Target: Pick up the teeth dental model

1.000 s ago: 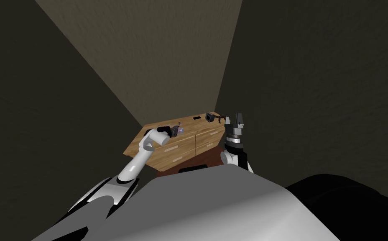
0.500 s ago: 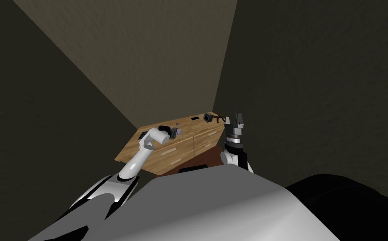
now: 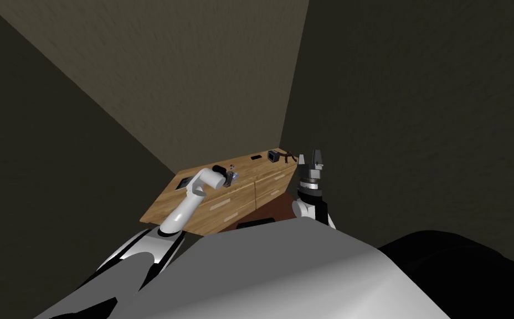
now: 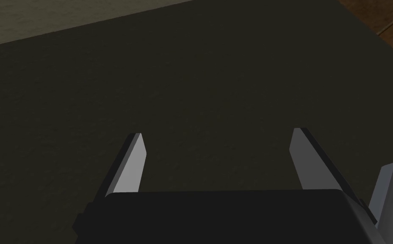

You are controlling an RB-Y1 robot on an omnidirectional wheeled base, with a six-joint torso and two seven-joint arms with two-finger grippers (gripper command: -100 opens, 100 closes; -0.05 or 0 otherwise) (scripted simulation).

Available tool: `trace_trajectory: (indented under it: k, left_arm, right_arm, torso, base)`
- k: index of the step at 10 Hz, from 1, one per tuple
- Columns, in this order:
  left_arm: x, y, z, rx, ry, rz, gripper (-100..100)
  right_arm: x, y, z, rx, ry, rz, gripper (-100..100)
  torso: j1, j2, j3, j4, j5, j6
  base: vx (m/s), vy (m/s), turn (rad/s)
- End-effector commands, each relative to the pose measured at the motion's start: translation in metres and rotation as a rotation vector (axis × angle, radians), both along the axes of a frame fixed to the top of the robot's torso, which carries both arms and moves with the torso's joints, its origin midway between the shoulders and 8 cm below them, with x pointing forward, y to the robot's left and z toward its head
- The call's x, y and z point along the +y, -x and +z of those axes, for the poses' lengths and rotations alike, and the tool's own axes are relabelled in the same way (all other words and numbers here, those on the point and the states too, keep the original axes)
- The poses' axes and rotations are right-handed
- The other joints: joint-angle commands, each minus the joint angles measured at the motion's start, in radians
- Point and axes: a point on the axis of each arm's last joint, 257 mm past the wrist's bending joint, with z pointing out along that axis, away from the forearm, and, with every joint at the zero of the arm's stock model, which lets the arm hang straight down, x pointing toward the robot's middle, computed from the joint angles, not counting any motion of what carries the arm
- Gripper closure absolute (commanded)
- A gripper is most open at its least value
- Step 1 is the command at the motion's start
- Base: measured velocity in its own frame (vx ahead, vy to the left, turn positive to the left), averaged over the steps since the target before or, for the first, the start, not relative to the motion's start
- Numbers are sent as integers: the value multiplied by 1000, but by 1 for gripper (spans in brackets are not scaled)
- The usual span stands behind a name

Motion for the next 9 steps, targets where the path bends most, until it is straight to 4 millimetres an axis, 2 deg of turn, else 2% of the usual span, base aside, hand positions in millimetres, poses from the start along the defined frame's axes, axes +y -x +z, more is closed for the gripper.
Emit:
trace_trajectory:
  k: [1, 9]
  left_arm:
    - [7, 7, -7, 45, -20, 25, -100]
    - [38, 41, -33, 226, -109, 118, -100]
  right_arm:
    - [0, 0, 0, 0, 0, 0, 0]
    - [0, 0, 0, 0, 0, 0, 0]
  torso:
    - [0, 0, 0, 0, 0, 0]
    - [0, 0, 0, 0, 0, 0]
  base:
    - [43, -12, -91]
    - [41, -4, -60]
